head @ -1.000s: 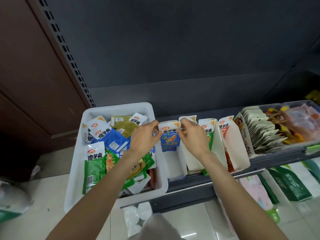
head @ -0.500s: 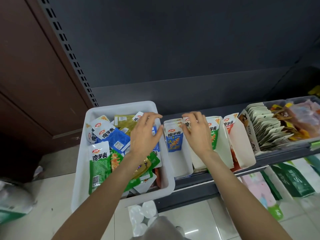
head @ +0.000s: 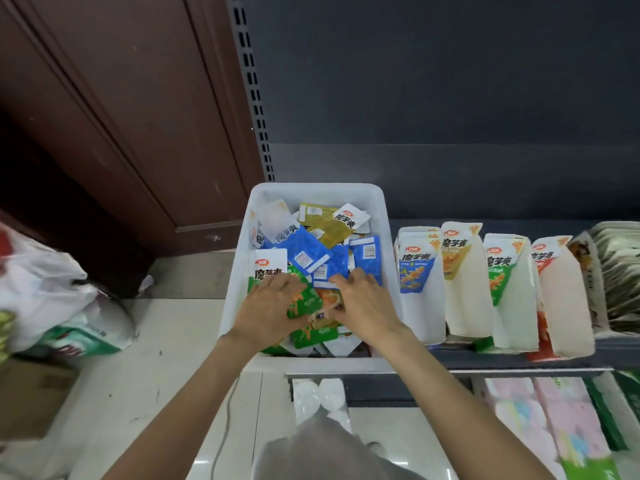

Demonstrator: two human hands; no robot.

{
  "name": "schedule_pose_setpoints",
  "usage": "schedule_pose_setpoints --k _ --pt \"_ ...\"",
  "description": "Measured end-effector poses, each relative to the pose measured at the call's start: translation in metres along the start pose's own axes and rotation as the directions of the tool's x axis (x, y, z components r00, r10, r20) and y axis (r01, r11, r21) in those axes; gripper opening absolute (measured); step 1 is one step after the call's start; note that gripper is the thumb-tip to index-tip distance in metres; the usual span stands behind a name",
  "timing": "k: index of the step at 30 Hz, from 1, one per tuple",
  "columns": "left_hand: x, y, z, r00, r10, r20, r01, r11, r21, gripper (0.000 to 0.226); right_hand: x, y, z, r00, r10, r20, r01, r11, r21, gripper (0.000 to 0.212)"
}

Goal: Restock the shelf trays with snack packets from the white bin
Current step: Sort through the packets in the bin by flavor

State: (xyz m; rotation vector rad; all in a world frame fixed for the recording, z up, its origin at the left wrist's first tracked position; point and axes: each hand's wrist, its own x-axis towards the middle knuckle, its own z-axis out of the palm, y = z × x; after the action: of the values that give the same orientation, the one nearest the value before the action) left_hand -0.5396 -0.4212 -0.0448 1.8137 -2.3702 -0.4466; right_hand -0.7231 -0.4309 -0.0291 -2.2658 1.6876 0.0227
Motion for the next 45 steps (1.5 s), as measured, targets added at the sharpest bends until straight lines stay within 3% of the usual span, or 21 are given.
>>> schedule_pose_setpoints --k 3,7,9,14,16,18,20,23,25,27,28,30,32,34,37,41,43,45 --pt "0.003 -0.001 0.002 1.0 -0.007 0.016 0.006 1.0 0.029 0.062 -0.001 -0.002 0.006 0.997 0.073 0.016 -0.073 0.997 -0.025 0.058" --pt "0.007 -0.003 0.002 1.0 -0.009 0.02 0.009 1.0 0.011 0.062 -0.004 -0.001 0.007 0.986 0.161 -0.031 -0.148 0.955 0.256 0.043" --pt "0.008 -0.004 0.004 1.0 -0.007 0.022 0.007 1.0 0.007 0.062 -0.007 0.001 -0.001 0.973 0.22 -0.068 -0.191 0.936 0.296 0.032" --pt "0.01 -0.006 0.004 0.998 -0.032 0.062 0.033 0.999 -0.013 0.058 -0.025 0.008 -0.028 0.951 0.222 -0.213 -0.236 0.971 -0.04 0.02" --pt "0.012 -0.003 0.003 0.994 -0.091 0.057 0.096 0.992 -0.079 0.05 -0.038 0.019 -0.039 0.931 0.254 -0.261 -0.267 0.964 -0.013 0.022" --pt "0.013 0.008 -0.001 0.982 -0.187 0.001 0.178 0.937 -0.299 0.043 -0.053 0.036 -0.051 0.89 0.326 -0.319 -0.277 0.942 0.189 0.02" --pt "0.011 0.031 -0.012 0.967 -0.256 -0.018 0.201 0.798 -0.568 0.038 -0.072 0.054 -0.061 0.838 0.436 -0.328 -0.234 0.831 0.505 0.02" --pt "0.012 0.072 -0.027 0.982 -0.159 0.103 0.187 0.739 -0.647 0.029 -0.096 0.077 -0.067 0.77 0.581 -0.264 -0.109 0.527 0.843 0.027" --pt "0.02 0.098 -0.031 0.974 -0.042 0.221 0.189 0.682 -0.707 0.027 -0.107 0.089 -0.068 0.739 0.637 -0.219 -0.024 0.35 0.936 0.029" --pt "0.031 0.126 -0.033 0.965 0.04 0.26 0.209 0.482 -0.851 0.03 -0.115 0.098 -0.067 0.745 0.643 -0.179 0.016 0.251 0.968 0.025" --pt "0.037 0.139 -0.034 0.971 0.046 0.234 0.198 0.39 -0.899 0.032 -0.118 0.102 -0.065 0.756 0.634 -0.163 0.023 0.223 0.974 0.023" --pt "0.052 0.163 -0.038 0.993 0.027 0.119 0.104 0.333 -0.937 0.029 -0.123 0.111 -0.061 0.777 0.614 -0.143 0.018 0.205 0.979 0.021" --pt "0.07 0.181 -0.036 0.999 0.028 0.018 0.006 0.382 -0.924 0.024 -0.125 0.122 -0.057 0.79 0.596 -0.145 -0.009 0.248 0.969 0.023" --pt "0.09 0.193 -0.031 0.998 0.066 -0.021 -0.047 0.433 -0.9 0.022 -0.124 0.136 -0.055 0.803 0.569 -0.176 -0.068 0.382 0.922 0.028" --pt "0.111 0.208 -0.026 0.986 0.139 -0.087 -0.149 0.541 -0.827 0.024 -0.116 0.158 -0.063 0.808 0.508 -0.298 -0.115 0.632 0.766 0.039" --pt "0.13 0.221 -0.017 0.971 0.204 -0.123 -0.232 0.694 -0.681 0.012 -0.093 0.183 -0.091 0.756 0.425 -0.498 -0.046 0.793 0.607 0.066" --pt "0.137 0.223 -0.01 0.972 0.198 -0.125 -0.233 0.753 -0.615 0.015 -0.078 0.194 -0.104 0.783 0.299 -0.545 -0.017 0.886 0.463 0.062" --pt "0.142 0.223 -0.005 0.977 0.173 -0.126 -0.214 0.78 -0.589 0.012 -0.061 0.202 -0.11 0.823 0.182 -0.538 -0.023 0.957 0.289 0.04"
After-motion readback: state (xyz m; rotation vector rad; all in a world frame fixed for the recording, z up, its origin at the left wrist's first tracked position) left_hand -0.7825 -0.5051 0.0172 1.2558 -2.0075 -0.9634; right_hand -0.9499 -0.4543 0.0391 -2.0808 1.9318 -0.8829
